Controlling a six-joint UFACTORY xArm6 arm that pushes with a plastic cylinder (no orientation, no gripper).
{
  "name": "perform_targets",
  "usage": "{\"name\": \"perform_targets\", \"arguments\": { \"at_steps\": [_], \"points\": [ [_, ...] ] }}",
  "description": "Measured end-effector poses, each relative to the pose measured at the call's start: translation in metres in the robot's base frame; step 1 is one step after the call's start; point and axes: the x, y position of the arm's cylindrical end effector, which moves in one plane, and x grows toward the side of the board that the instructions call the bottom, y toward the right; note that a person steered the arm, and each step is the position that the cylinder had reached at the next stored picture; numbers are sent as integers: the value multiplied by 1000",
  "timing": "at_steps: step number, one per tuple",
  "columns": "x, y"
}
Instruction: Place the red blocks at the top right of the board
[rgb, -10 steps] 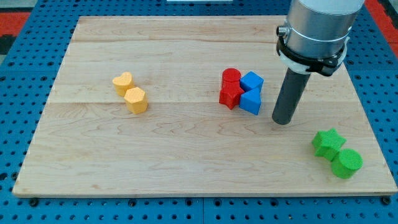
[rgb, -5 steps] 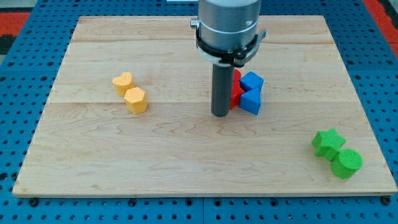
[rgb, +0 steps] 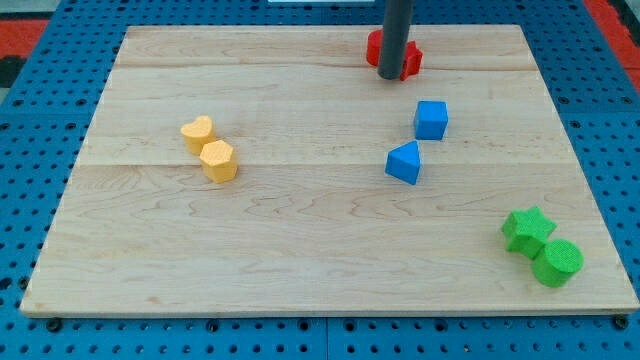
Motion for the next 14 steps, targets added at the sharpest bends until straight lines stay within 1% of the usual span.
{"name": "perform_targets", "arguments": {
  "at_steps": [1,2,3,4,5,6,7,8,9,10,11,12,13,14],
  "points": [
    [-13,-20],
    [-30,17],
    [-32,53],
    [-29,25],
    [-14,17],
    [5,34],
    [9,73],
    [-11,106],
    [-7,117],
    [15,83],
    [5,60],
    [-16,74],
    [-30,105],
    [-38,117]
  ]
}}
